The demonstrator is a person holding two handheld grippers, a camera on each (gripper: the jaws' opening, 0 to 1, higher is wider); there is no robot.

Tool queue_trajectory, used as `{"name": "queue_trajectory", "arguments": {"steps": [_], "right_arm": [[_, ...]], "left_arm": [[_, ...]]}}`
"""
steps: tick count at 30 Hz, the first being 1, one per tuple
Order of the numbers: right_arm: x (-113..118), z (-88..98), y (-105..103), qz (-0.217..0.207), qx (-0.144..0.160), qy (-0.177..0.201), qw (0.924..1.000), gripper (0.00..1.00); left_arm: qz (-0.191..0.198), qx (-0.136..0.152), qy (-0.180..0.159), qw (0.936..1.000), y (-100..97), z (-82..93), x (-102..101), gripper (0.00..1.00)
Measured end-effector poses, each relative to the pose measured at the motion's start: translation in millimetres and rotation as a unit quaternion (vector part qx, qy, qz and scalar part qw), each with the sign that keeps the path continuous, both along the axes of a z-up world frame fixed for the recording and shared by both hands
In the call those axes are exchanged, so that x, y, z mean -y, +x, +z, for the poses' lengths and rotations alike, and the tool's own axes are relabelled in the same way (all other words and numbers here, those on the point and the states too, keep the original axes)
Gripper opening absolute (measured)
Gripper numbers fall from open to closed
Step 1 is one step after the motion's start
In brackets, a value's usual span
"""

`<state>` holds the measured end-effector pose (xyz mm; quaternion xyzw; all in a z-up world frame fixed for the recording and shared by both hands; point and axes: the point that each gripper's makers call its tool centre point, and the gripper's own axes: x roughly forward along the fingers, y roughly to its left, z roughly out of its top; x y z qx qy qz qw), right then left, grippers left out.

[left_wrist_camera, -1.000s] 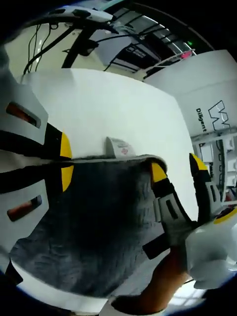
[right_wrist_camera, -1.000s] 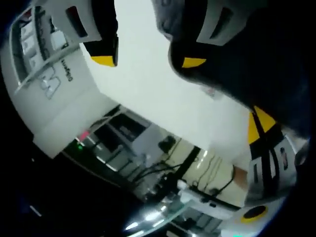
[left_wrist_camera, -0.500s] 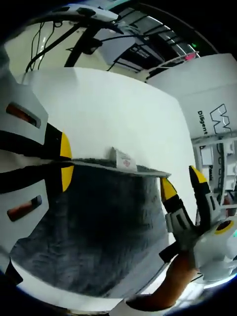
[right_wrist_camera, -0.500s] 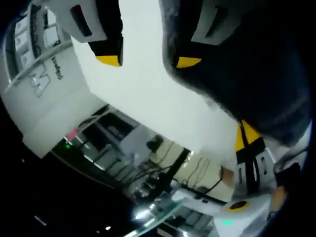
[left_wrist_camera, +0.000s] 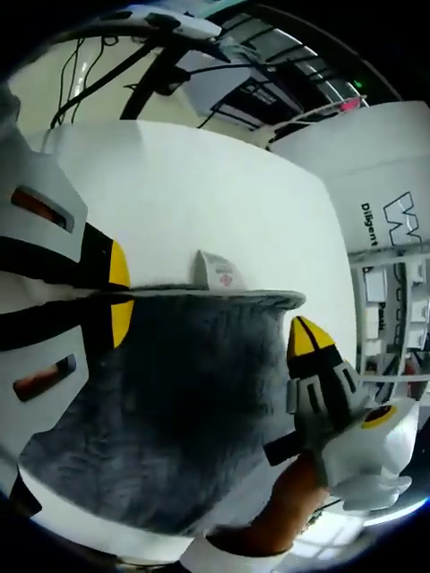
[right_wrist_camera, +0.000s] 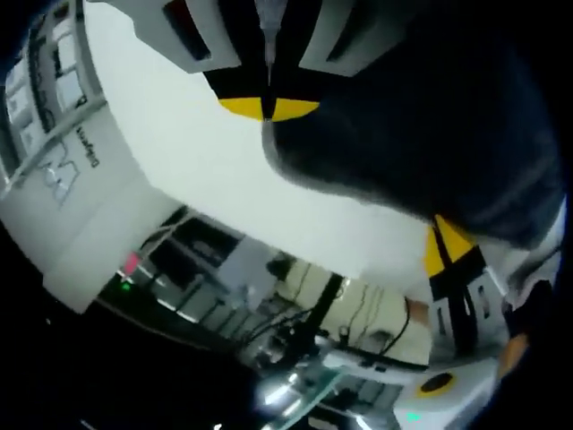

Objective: Open the folded towel by lifting each exposed corner and separating the folded layers until the towel lies flat within the target outline without major curled edges

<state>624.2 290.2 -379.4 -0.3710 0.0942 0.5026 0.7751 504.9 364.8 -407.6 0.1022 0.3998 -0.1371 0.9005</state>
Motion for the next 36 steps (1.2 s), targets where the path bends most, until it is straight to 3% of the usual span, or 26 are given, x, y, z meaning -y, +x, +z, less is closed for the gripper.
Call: {"name": "queue_trajectory", "arguments": {"steps": [1, 6, 9, 11, 15, 17, 20, 27, 31, 36], "right_arm": [[-2, -1.6, -2, -0.003, -0.014, 0.006, 0.9999, 0.0], [-13, -3.5, 2, -0.014, -0.002, 0.009, 0.9999, 0.0], [-21, -5.5, 5, -0.026, -0.011, 0.03, 0.9991, 0.0], [-25, -4.4, 11, -0.032, 0.02, 0.038, 0.9986, 0.0], [-35, -20.3, 3, -0.027, 0.007, 0.039, 0.9989, 0.0], [-37, -20.0, 4, -0.03, 0.028, 0.039, 0.9984, 0.0], [-41, -23.9, 4, -0.028, 0.03, 0.029, 0.9987, 0.0], [-41, -34.3, 6, -0.038, 0.007, 0.033, 0.9987, 0.0], [-43, -33.2, 7, -0.038, 0.023, 0.033, 0.9985, 0.0], [-43, -32.0, 10, -0.059, 0.006, 0.045, 0.9972, 0.0]], "left_arm": [[0.0, 0.002, -0.004, 1.0, -2.3, 1.0, 2, 0.03], [-0.001, 0.007, -0.014, 0.9999, 1.2, 2.5, -1, 0.03], [-0.003, 0.007, -0.016, 0.9998, 0.5, 0.5, 0, 0.03], [-0.003, 0.007, -0.018, 0.9998, -0.4, -0.1, 2, 0.03], [-0.001, 0.004, -0.029, 0.9996, -0.2, -0.7, 2, 0.03], [0.002, 0.002, -0.034, 0.9994, -0.7, -0.4, 1, 0.03], [0.004, 0.001, -0.041, 0.9992, 1.3, -0.4, 0, 0.03], [-0.002, 0.001, -0.023, 0.9997, 2.8, -3.0, 1, 0.03], [-0.012, 0.016, -0.009, 0.9998, 5.5, 3.5, 1, 0.03], [-0.053, 0.038, -0.002, 0.9979, 4.9, 11.3, 7, 0.1]]}}
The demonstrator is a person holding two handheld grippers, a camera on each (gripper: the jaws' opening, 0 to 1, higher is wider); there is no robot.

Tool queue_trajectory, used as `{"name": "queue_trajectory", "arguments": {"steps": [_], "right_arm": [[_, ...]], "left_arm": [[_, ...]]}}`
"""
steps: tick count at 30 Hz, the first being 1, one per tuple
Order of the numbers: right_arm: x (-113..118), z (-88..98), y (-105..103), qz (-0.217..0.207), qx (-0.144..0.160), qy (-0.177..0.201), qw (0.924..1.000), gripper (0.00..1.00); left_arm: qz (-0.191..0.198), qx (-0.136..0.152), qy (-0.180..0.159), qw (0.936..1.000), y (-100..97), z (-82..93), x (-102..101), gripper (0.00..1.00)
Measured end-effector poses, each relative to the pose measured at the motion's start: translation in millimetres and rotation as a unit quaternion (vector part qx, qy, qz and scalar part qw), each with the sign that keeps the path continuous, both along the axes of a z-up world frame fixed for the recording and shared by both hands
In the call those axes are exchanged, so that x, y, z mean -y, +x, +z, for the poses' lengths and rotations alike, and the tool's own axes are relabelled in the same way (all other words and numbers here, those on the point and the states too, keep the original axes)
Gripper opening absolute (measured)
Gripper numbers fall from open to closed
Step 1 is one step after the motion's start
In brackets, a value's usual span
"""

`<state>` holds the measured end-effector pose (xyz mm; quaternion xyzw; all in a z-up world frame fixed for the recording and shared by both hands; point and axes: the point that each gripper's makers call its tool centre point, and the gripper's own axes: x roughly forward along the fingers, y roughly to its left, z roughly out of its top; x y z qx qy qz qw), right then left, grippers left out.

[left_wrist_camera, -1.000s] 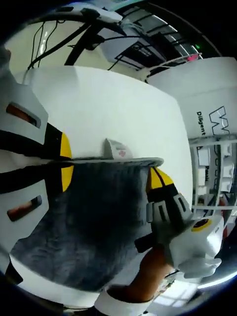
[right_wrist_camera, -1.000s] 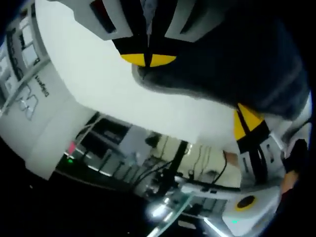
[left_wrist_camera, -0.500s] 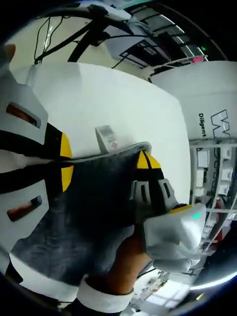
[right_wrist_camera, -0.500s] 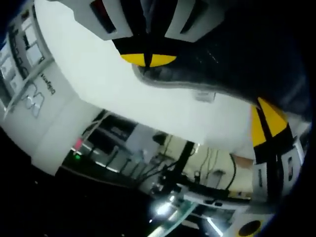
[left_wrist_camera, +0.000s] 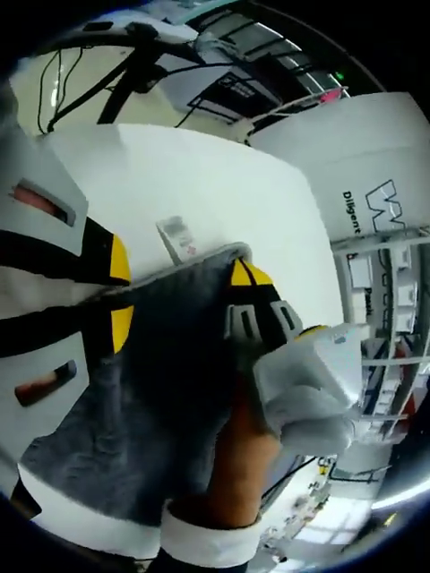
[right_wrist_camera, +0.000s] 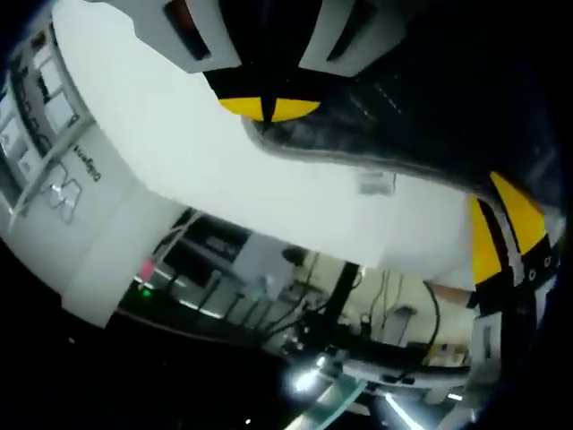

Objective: Open the folded towel by lifting each exposed corner and separating the folded layers until the towel lies flat within the target outline without major curled edges

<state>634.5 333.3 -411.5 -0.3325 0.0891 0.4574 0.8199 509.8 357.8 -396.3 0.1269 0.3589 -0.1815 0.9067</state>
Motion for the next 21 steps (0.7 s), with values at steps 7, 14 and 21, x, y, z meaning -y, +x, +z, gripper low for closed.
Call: {"name": "queue_trajectory", "arguments": {"steps": [7, 14, 21], "right_arm": [[4, 0.8, 0, -0.016, -0.013, 0.006, 0.9998, 0.0], [7, 29.8, 11, -0.05, 0.006, 0.051, 0.9974, 0.0], [2, 20.8, 10, -0.036, -0.048, 0.039, 0.9974, 0.0]], "left_arm": [[-0.021, 0.032, -0.018, 0.9991, -3.9, 14.7, 9, 0.18], [-0.119, 0.021, -0.061, 0.9909, -33.7, 21.5, 41, 0.13], [-0.173, -0.04, -0.073, 0.9813, -69.6, 13.6, 58, 0.01]]}}
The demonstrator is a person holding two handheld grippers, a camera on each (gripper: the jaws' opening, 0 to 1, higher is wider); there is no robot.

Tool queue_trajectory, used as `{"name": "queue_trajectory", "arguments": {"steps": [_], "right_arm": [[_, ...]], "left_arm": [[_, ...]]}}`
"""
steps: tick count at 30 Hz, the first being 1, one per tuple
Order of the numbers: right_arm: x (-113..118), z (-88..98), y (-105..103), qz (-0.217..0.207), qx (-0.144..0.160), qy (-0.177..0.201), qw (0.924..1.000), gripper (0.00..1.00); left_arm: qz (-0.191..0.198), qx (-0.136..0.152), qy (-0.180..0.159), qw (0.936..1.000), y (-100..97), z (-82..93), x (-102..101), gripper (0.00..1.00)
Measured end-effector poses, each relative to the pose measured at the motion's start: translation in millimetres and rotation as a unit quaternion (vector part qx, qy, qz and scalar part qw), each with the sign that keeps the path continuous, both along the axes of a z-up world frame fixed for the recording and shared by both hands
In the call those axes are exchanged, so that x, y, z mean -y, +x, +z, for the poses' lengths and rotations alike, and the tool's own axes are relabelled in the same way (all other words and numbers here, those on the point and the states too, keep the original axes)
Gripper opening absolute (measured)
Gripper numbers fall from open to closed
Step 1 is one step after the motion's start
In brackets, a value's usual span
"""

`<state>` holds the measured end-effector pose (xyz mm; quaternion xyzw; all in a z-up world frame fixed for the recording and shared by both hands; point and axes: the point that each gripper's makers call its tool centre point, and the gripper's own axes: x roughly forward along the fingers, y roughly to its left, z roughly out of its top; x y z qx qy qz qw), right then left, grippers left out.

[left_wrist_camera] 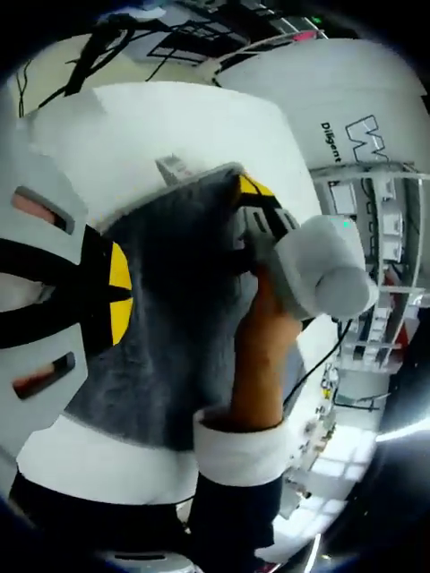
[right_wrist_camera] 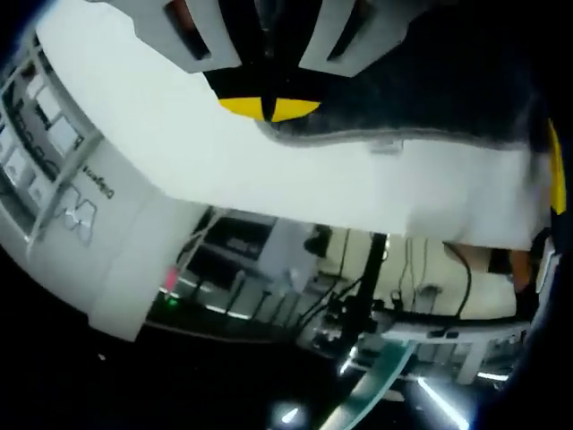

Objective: Open the folded towel by lifting each exposed corner and separating the folded layers until the towel lies flat within the target outline without major curled edges

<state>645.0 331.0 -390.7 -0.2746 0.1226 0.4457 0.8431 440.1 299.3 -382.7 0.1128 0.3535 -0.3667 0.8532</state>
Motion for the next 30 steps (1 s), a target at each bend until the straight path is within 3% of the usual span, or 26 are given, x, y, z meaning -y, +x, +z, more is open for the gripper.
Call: {"name": "queue_trajectory", "arguments": {"steps": [1, 4, 5, 6, 7, 8, 10, 13, 14, 17, 22, 26, 29, 30], "right_arm": [[1, -8.1, -3, -0.002, -0.03, -0.006, 0.9995, 0.0], [4, -9.2, -1, -0.001, -0.008, -0.008, 0.9999, 0.0], [-3, -16.7, -5, 0.021, -0.029, -0.007, 0.9993, 0.0], [-2, -27.0, -10, 0.032, -0.046, -0.031, 0.9979, 0.0], [-6, -14.7, -2, 0.034, 0.01, -0.016, 0.9993, 0.0], [-1, -20.7, -6, 0.035, 0.008, -0.044, 0.9984, 0.0], [-4, -21.0, -8, 0.034, 0.005, -0.041, 0.9986, 0.0], [-3, -20.4, -10, 0.03, 0.001, -0.043, 0.9986, 0.0], [-3, -20.3, -10, 0.03, 0.001, -0.044, 0.9986, 0.0], [-3, -20.5, -14, 0.034, 0.009, -0.043, 0.9984, 0.0], [-8, -19.6, -10, 0.052, 0.013, -0.013, 0.9985, 0.0], [-6, -18.9, -14, 0.073, 0.021, -0.025, 0.9968, 0.0], [-5, -18.3, -15, 0.067, 0.009, -0.025, 0.9974, 0.0], [-4, -18.4, -16, 0.053, -0.021, -0.003, 0.9984, 0.0]], "left_arm": [[-0.007, -0.011, -0.002, 0.9999, -4.4, -1.6, 4, 0.01], [-0.034, -0.036, 0.015, 0.9987, -14.3, -10.3, 9, 0.01], [-0.044, -0.045, 0.021, 0.9978, -19.1, -13.8, 11, 0.01], [-0.054, -0.052, 0.026, 0.9969, -22.9, -16.8, 13, 0.01], [-0.065, -0.06, 0.034, 0.9955, -27.0, -20.5, 15, 0.01], [-0.073, -0.066, 0.037, 0.9944, -30.1, -22.7, 17, 0.01], [-0.094, -0.083, 0.041, 0.9913, -38.6, -26.6, 21, 0.01], [-0.15, -0.109, 0.066, 0.9804, -59.5, -39.0, 24, 0.01], [-0.152, -0.08, 0.054, 0.9837, -53.3, -33.9, 28, 0.01], [-0.14, -0.121, 0.049, 0.9816, -62.6, -35.5, 26, 0.01], [-0.113, -0.141, 0.026, 0.9832, -59.9, -35.2, 21, 0.01], [-0.106, -0.146, 0.027, 0.9832, -60.3, -34.4, 15, 0.01], [-0.112, -0.143, 0.033, 0.9828, -59.9, -33.8, 17, 0.01], [-0.122, -0.135, 0.038, 0.9826, -59.7, -32.5, 18, 0.01]]}}
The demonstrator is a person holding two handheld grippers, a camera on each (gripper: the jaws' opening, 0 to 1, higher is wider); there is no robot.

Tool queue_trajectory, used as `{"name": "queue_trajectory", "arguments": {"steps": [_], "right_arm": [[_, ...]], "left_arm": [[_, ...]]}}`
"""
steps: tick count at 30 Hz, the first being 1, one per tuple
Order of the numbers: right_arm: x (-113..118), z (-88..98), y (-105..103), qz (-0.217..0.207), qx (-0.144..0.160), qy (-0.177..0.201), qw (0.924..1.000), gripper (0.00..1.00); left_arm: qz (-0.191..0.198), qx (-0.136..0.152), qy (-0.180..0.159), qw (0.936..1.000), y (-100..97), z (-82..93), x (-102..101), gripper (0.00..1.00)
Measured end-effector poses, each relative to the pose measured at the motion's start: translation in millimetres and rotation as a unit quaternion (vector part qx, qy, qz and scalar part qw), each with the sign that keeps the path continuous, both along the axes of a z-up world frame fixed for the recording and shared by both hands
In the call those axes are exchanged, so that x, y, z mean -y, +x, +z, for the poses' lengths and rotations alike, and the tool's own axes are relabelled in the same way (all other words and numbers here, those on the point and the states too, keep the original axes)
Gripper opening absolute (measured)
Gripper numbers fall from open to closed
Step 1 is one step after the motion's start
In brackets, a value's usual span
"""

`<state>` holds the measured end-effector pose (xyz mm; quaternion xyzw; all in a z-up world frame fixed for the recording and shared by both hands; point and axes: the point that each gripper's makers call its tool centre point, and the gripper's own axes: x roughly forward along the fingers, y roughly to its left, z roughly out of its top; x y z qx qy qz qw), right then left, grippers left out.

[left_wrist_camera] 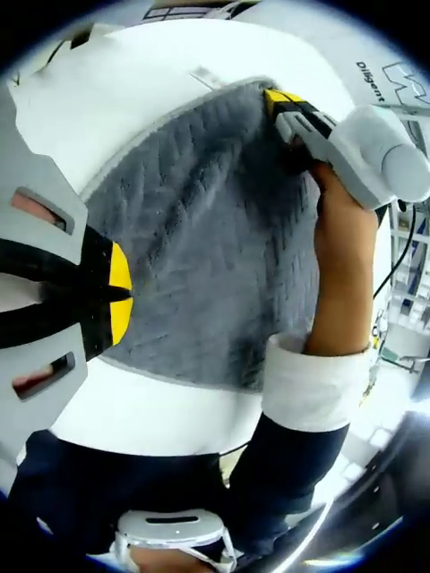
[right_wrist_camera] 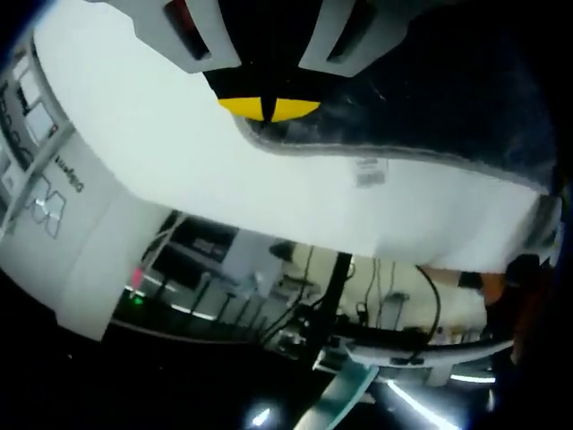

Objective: Open the folded towel by lifting each exposed corner and separating the folded layers until the towel lies flat within the target outline without major curled edges

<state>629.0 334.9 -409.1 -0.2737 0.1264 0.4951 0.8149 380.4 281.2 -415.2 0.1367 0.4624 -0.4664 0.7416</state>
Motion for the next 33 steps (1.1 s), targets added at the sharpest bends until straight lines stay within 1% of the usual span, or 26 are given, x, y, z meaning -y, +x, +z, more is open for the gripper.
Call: {"name": "queue_trajectory", "arguments": {"steps": [1, 2, 3, 4, 6, 7, 9, 10, 11, 12, 13, 14, 16, 17, 18, 20, 22, 23, 24, 25, 27, 28, 30, 31, 33], "right_arm": [[1, 0.1, 0, -0.004, -0.01, 0.006, 0.9999, 0.0], [2, 0.7, -1, -0.006, -0.019, 0.008, 0.9998, 0.0], [4, 4.7, 3, -0.003, -0.017, 0.006, 0.9998, 0.0], [6, 5.7, 0, -0.001, -0.017, 0.007, 0.9998, 0.0], [8, 8.8, -5, 0.009, -0.015, 0.007, 0.9998, 0.0], [13, 12.9, -9, 0.013, -0.01, 0.008, 0.9998, 0.0], [19, 21.8, -14, 0.019, -0.01, 0.024, 0.9995, 0.0], [24, 25.1, -17, 0.019, -0.017, 0.033, 0.9991, 0.0], [27, 27.1, -17, 0.019, -0.019, 0.035, 0.999, 0.0], [36, 31.0, -19, 0.014, -0.021, 0.045, 0.9987, 0.0], [38, 32.0, -19, 0.011, -0.022, 0.048, 0.9985, 0.0], [46, 35.7, -20, 0.003, -0.029, 0.063, 0.9976, 0.0], [59, 37.6, -23, 0.0, -0.031, 0.069, 0.9972, 0.0], [65, 38.4, -24, -0.002, -0.028, 0.07, 0.9971, 0.0], [74, 39.0, -26, -0.001, -0.026, 0.071, 0.9971, 0.0], [85, 38.0, -32, 0.006, -0.025, 0.066, 0.9975, 0.0], [97, 40.6, -36, 0.009, -0.013, 0.067, 0.9976, 0.03], [100, 41.3, -36, 0.009, -0.012, 0.069, 0.9975, 0.04], [108, 46.0, -36, 0.007, -0.015, 0.088, 0.996, 0.05], [115, 48.3, -36, 0.007, -0.016, 0.097, 0.9951, 0.06], [130, 50.6, -40, 0.003, -0.017, 0.106, 0.9943, 0.07], [137, 51.7, -40, 0.0, -0.016, 0.11, 0.9938, 0.07], [152, 52.7, -40, -0.012, -0.025, 0.124, 0.9919, 0.06], [159, 52.6, -39, -0.02, -0.033, 0.132, 0.9905, 0.06], [171, 52.0, -37, -0.028, -0.038, 0.138, 0.9893, 0.08]], "left_arm": [[-0.02, 0.018, -0.005, 0.9996, 1.1, 3.1, 3, 0.01], [-0.03, 0.027, -0.019, 0.999, 0.5, 7.5, 7, 0.01], [-0.034, 0.032, -0.035, 0.9983, 0.7, 13.1, 12, 0.01], [-0.035, 0.045, -0.055, 0.9968, 8.5, 24.0, 15, 0.01], [-0.034, 0.077, -0.081, 0.9931, 17.9, 37.4, 21, 0.01], [-0.024, 0.095, -0.105, 0.9896, 24.4, 48.0, 26, 0.01], [-0.003, 0.111, -0.133, 0.9849, 32.9, 61.1, 29, 0.01], [0.003, 0.116, -0.144, 0.9828, 35.0, 65.2, 29, 0.01], [0.019, 0.116, -0.165, 0.9793, 39.3, 71.2, 30, 0.01], [0.034, 0.11, -0.181, 0.9768, 41.1, 74.3, 31, 0.01], [0.048, 0.104, -0.187, 0.9757, 43.9, 75.0, 31, 0.01], [0.063, 0.1, -0.186, 0.9754, 45.3, 71.9, 30, 0.01], [0.081, 0.107, -0.184, 0.9737, 51.0, 68.4, 26, 0.01], [0.104, 0.111, -0.172, 0.9733, 57.2, 65.3, 20, 0.01], [0.122, 0.116, -0.166, 0.9716, 63.8, 62.9, 15, 0.01], [0.131, 0.118, -0.182, 0.9675, 67.5, 65.1, 16, 0.01], [0.142, 0.121, -0.191, 0.9638, 72.6, 68.5, 15, 0.01], [0.148, 0.129, -0.196, 0.9607, 75.6, 71.5, 15, 0.01], [0.154, 0.146, -0.208, 0.9549, 81.6, 77.7, 15, 0.01], [0.157, 0.156, -0.218, 0.9505, 84.8, 82.0, 16, 0.02], [0.172, 0.151, -0.246, 0.942, 86.6, 88.9, 18, 0.04], [0.18, 0.147, -0.262, 0.9367, 87.5, 92.0, 20, 0.05], [0.184, 0.141, -0.264, 0.9365, 87.3, 90.7, 20, 0.09], [0.186, 0.147, -0.265, 0.9347, 89.7, 91.4, 19, 0.1], [0.187, 0.164, -0.264, 0.9319, 95.3, 93.6, 18, 0.12]]}}
